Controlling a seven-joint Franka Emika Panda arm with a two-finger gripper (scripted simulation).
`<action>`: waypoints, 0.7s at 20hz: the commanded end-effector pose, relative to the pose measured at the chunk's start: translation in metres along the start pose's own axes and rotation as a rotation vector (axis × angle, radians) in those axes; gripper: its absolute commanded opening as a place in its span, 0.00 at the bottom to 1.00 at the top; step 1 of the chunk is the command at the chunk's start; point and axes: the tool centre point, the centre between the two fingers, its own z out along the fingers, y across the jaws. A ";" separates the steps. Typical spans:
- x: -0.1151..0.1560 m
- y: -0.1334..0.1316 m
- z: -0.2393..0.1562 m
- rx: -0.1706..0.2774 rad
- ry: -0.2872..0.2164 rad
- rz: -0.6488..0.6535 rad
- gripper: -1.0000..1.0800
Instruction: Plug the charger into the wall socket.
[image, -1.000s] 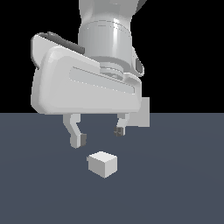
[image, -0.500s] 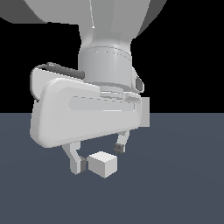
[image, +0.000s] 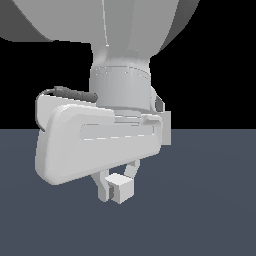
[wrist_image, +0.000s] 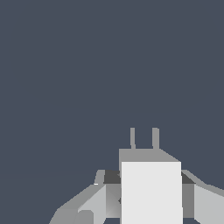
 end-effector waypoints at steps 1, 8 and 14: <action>0.000 0.000 0.000 0.000 0.000 0.000 0.00; 0.000 0.000 0.000 0.000 0.000 0.000 0.00; 0.005 0.004 -0.003 -0.002 0.001 0.042 0.00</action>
